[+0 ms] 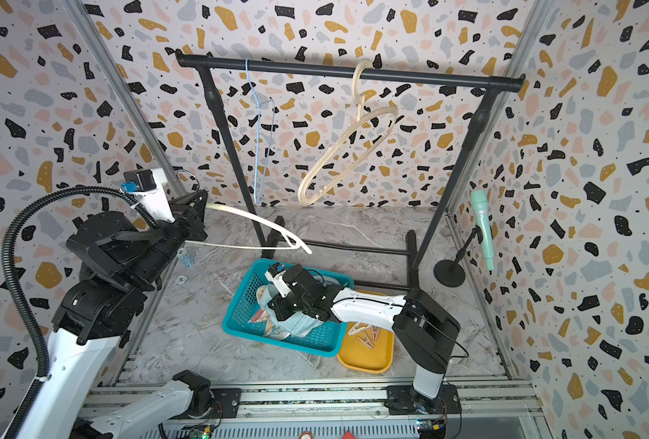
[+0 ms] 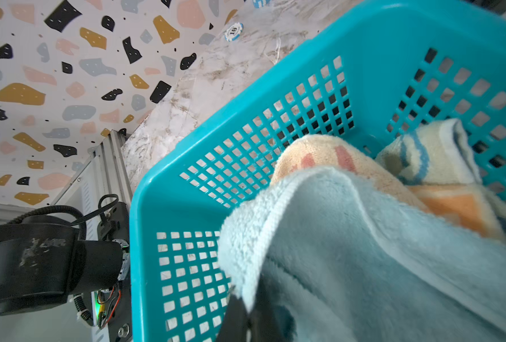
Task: Remove the clothespins securing towels to the hanger
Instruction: Place the towel in the basket, then place the hanger on the clothesline.
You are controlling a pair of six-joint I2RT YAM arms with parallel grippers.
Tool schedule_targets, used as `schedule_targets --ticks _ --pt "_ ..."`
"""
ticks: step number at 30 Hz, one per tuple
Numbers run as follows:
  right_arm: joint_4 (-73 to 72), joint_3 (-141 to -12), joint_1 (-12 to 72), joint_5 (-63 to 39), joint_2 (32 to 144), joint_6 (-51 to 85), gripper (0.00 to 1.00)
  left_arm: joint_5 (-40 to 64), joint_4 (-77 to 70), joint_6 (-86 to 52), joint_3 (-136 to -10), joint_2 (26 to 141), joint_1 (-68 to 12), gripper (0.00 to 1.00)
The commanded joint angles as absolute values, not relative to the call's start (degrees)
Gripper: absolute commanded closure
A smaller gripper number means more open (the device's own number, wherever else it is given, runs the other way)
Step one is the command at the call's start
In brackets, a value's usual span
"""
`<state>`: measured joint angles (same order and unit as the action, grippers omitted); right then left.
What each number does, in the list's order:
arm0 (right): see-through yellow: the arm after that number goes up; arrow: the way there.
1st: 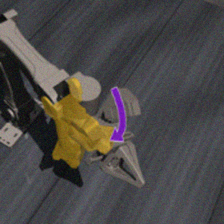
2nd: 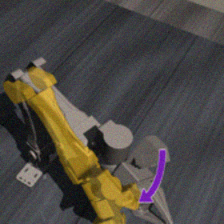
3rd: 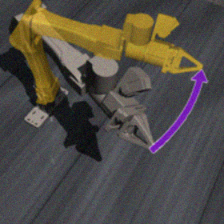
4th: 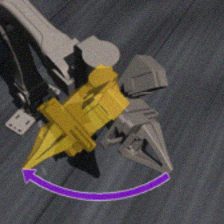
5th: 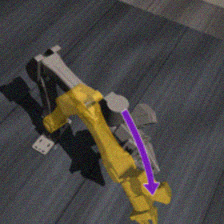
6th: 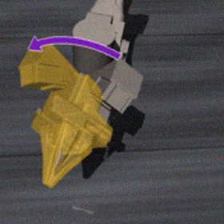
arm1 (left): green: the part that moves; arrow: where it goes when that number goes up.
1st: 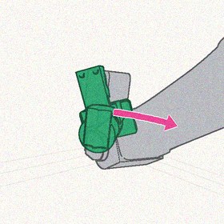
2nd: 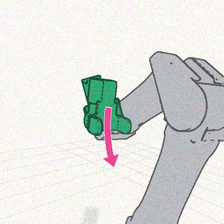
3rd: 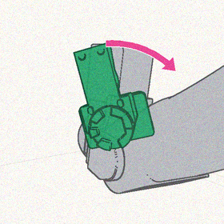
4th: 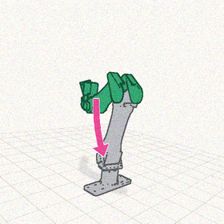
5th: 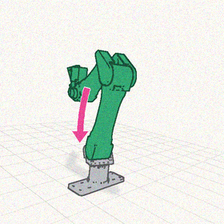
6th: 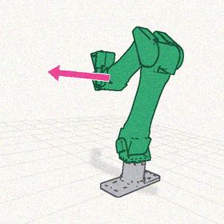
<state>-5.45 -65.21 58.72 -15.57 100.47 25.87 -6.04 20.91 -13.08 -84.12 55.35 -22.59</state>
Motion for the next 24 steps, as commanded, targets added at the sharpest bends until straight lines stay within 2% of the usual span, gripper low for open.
schedule_targets --ticks 1,3,7,10,19,24 --pt "-2.83 -67.71 59.03 -13.67 99.88 26.55 1.00 -4.68 16.51 -12.67 -83.28 54.82 -22.44 1.00" --pt "-2.64 -67.61 59.01 -13.07 99.08 26.22 0.97 -4.35 16.78 -12.46 -82.93 54.70 -22.41 1.00" --pt "-2.29 -67.02 59.01 -11.57 96.19 26.17 0.68 -3.65 17.12 -12.12 -82.15 54.51 -22.44 1.00" --pt "-1.96 -66.06 58.95 -10.66 92.97 26.28 0.58 -3.33 17.31 -12.00 -81.72 54.48 -22.38 1.00" --pt "-0.89 -60.02 57.71 -9.77 80.74 27.01 0.53 -2.16 20.25 -11.77 -82.43 55.10 -22.48 1.00" --pt "0.97 -55.15 53.42 -10.80 73.03 27.40 0.54 -1.20 21.65 -11.60 -83.43 55.72 -22.41 1.00"
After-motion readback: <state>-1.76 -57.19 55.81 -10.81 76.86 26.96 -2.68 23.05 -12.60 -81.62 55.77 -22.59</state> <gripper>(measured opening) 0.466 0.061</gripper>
